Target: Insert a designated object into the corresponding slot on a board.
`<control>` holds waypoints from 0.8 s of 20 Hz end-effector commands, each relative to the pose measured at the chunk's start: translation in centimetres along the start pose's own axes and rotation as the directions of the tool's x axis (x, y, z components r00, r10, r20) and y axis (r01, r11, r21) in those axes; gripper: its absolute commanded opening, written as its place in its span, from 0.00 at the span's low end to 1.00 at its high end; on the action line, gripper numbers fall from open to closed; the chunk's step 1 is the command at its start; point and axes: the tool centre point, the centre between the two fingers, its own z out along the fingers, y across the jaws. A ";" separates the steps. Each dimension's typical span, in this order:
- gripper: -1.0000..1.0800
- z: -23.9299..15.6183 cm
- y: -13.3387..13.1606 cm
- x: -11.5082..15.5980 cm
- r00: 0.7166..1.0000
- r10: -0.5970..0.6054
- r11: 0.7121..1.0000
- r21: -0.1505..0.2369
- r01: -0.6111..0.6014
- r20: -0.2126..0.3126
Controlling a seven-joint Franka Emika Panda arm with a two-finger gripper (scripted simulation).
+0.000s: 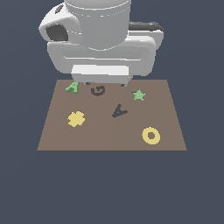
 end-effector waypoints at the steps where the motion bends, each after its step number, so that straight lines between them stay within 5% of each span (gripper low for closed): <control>1: 0.96 0.0 0.0 0.0 1.000 0.000 1.000 0.000 0.000 0.000; 8: 0.96 1.1 1.4 -0.8 1.000 0.024 1.000 -0.002 -0.024 0.003; 16: 0.96 5.4 6.6 -4.0 0.994 0.111 0.994 -0.008 -0.110 0.013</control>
